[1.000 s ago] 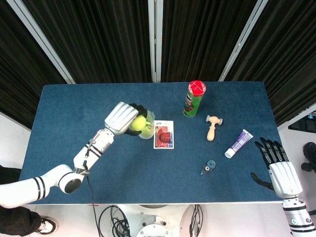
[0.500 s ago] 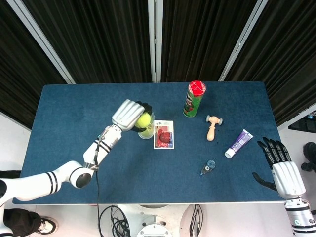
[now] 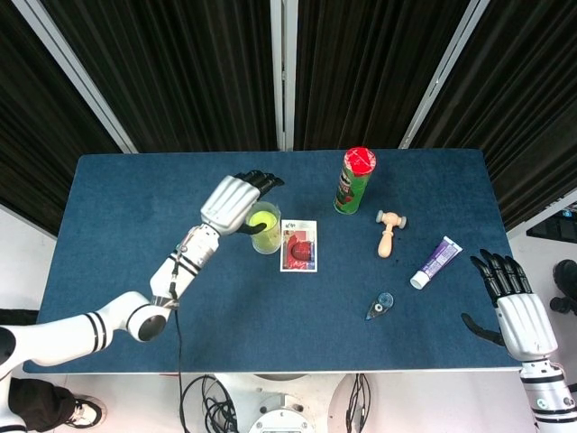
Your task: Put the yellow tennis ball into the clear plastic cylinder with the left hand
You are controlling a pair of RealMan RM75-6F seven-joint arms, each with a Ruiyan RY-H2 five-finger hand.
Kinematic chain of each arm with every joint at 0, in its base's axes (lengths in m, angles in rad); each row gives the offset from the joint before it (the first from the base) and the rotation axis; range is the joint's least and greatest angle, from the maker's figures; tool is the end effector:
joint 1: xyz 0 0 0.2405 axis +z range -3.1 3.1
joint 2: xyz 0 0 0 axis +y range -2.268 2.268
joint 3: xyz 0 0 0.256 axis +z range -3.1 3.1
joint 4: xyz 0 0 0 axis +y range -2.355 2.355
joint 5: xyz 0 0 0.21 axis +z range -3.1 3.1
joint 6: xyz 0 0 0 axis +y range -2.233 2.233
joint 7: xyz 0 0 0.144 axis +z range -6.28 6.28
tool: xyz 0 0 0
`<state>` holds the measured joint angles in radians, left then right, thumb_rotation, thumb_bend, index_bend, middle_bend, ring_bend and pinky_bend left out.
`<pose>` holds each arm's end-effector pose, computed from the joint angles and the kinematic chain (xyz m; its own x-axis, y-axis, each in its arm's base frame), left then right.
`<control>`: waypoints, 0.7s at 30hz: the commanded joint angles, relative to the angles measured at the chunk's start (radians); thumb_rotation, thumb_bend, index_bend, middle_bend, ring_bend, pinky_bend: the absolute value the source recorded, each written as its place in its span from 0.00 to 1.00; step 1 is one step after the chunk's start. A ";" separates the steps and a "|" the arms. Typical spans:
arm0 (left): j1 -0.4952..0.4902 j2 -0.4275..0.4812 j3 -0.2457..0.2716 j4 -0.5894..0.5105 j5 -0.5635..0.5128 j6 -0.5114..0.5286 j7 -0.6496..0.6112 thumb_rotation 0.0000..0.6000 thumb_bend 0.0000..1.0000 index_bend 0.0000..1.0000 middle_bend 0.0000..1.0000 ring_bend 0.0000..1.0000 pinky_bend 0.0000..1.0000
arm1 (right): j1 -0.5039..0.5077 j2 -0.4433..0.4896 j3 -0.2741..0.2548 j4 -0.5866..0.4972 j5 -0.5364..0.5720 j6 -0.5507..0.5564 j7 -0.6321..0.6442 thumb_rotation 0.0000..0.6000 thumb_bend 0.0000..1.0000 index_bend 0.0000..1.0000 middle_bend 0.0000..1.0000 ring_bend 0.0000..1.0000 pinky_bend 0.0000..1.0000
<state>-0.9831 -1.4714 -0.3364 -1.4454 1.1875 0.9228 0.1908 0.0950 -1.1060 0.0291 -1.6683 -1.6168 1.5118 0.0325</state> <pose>-0.0352 0.4063 0.0371 0.3534 0.0602 0.9335 0.7812 -0.5679 -0.2592 -0.2837 -0.1776 0.1528 0.3326 0.0000 0.9431 -0.9342 -0.1370 0.3295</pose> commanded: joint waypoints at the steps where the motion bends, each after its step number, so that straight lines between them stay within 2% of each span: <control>1: 0.017 0.021 0.001 -0.028 0.003 0.030 0.001 1.00 0.16 0.21 0.21 0.21 0.37 | 0.001 -0.001 0.001 0.001 0.002 -0.003 0.000 1.00 0.16 0.00 0.00 0.00 0.00; 4: 0.060 0.062 0.011 -0.096 0.012 0.095 0.028 1.00 0.15 0.22 0.21 0.21 0.33 | 0.003 0.000 0.001 0.000 0.004 -0.007 0.001 1.00 0.16 0.00 0.00 0.00 0.00; 7: 0.153 0.117 0.065 -0.184 0.056 0.223 0.086 1.00 0.14 0.21 0.21 0.21 0.29 | 0.002 0.003 0.001 -0.004 0.004 -0.004 0.010 1.00 0.16 0.00 0.00 0.00 0.00; 10: 0.274 0.185 0.158 -0.267 0.080 0.333 0.161 1.00 0.12 0.18 0.19 0.15 0.22 | 0.003 0.003 0.001 -0.005 0.003 -0.007 0.011 1.00 0.16 0.00 0.00 0.00 0.00; 12: 0.360 0.234 0.231 -0.330 0.056 0.381 0.218 1.00 0.11 0.13 0.14 0.10 0.17 | 0.004 0.001 -0.003 -0.006 -0.002 -0.009 0.005 1.00 0.16 0.00 0.00 0.00 0.00; 14: 0.438 0.267 0.294 -0.373 0.032 0.432 0.264 1.00 0.11 0.06 0.04 0.02 0.08 | 0.003 0.000 -0.005 -0.010 -0.012 -0.004 -0.001 1.00 0.16 0.00 0.00 0.00 0.00; 17: 0.543 0.254 0.358 -0.344 0.068 0.525 0.224 1.00 0.11 0.03 0.00 0.00 0.02 | 0.004 -0.004 -0.006 -0.015 -0.016 -0.003 -0.011 1.00 0.16 0.00 0.00 0.00 0.00; 21: 0.642 0.190 0.408 -0.182 0.154 0.609 0.095 1.00 0.11 0.03 0.00 0.00 0.00 | 0.012 -0.012 -0.007 -0.021 -0.015 -0.021 -0.031 1.00 0.16 0.00 0.00 0.00 0.00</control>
<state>-0.4114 -1.2490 0.0159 -1.7332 1.2793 1.4721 0.3712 0.1044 -1.1148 0.0229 -1.6871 -1.6323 1.4961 0.0065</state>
